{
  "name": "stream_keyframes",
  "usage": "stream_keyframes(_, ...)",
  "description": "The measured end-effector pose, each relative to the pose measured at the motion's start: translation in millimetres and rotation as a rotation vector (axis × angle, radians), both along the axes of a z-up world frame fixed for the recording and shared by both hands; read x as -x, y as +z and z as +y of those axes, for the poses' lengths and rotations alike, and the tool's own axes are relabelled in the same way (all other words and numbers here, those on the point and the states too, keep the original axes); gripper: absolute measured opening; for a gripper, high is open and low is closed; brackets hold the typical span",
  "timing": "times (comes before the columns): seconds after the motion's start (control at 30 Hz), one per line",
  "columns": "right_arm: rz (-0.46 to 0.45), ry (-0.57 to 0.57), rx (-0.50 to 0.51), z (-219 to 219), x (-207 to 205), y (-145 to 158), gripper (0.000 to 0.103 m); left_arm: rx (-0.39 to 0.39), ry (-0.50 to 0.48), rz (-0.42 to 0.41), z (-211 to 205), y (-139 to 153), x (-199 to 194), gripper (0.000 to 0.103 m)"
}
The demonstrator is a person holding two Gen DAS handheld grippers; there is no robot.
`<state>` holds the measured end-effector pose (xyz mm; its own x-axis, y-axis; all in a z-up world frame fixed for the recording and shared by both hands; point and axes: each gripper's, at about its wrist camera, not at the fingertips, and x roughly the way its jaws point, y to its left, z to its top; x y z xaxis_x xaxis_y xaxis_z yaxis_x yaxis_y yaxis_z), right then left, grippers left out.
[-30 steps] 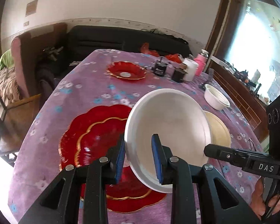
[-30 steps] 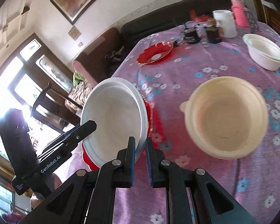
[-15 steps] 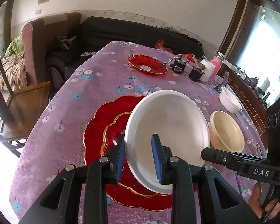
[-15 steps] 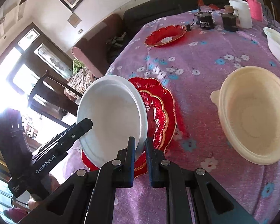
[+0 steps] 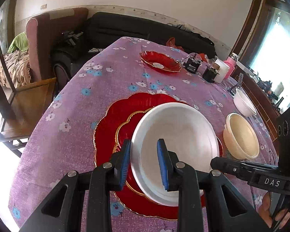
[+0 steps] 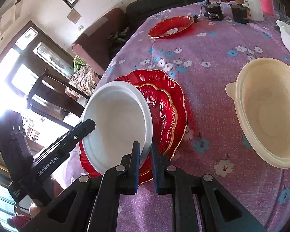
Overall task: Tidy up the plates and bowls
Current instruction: 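Carry the white bowl with the left gripper over the red plate stack, then lower the white bowl onto the red plates and open the left gripper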
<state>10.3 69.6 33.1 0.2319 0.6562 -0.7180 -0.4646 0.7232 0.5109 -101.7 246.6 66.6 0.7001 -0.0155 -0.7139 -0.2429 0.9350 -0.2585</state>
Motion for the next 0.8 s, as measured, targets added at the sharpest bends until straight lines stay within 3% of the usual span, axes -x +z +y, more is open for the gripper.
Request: stream_keyframes(0.8,-0.021,-0.036,-0.003,-6.4,1.0,1.4,0.016,0.003,0.027,-0.022,6.5,7.9,7.9,0.027)
